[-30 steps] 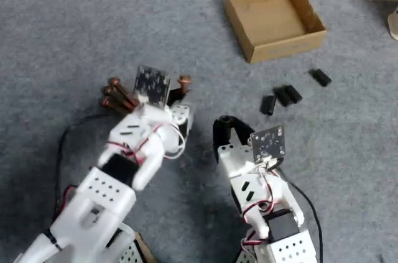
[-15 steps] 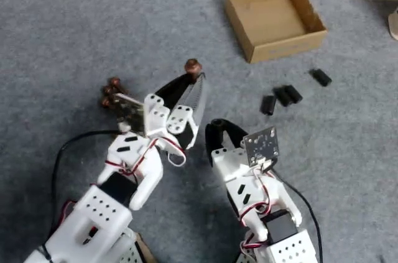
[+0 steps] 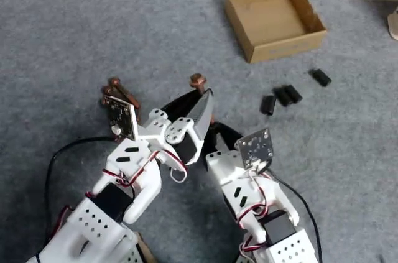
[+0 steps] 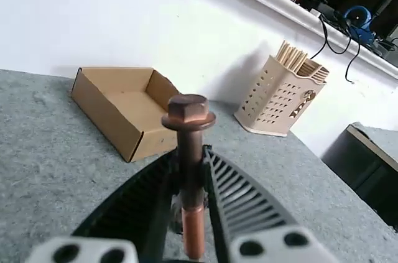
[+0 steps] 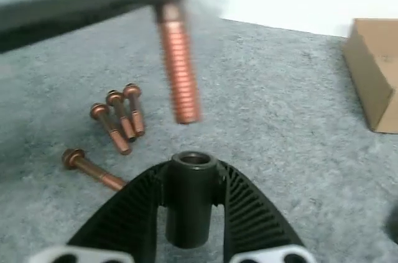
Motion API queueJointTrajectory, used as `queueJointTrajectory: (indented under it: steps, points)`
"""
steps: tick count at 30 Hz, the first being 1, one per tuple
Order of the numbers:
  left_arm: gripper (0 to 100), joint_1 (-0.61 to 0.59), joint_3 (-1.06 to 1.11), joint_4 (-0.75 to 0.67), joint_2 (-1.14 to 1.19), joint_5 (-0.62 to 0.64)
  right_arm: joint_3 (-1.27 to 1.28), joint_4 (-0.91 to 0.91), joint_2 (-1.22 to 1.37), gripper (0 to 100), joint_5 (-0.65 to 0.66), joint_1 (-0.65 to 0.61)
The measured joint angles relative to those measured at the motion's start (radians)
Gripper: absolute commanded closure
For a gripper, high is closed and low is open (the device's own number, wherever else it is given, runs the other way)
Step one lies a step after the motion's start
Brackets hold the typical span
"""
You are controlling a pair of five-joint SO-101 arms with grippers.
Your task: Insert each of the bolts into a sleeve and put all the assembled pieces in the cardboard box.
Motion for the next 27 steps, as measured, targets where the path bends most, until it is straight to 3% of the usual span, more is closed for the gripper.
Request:
queueJointTrajectory:
  steps: [5, 11, 27]
  points:
    - [99, -0.002, 0.048, 0.000, 0.000, -0.003, 0.000, 0.000, 0.000, 99.4, 0.000, -0.011]
    - [99, 0.006, 0.089, 0.002, -0.002, -0.092, 0.000, 0.002, 0.000, 99.4, 0.000, -0.012]
    - [99, 0.012, 0.089, 0.054, -0.028, -0.089, 0.000, 0.002, 0.002, 99.4, 0.002, -0.012]
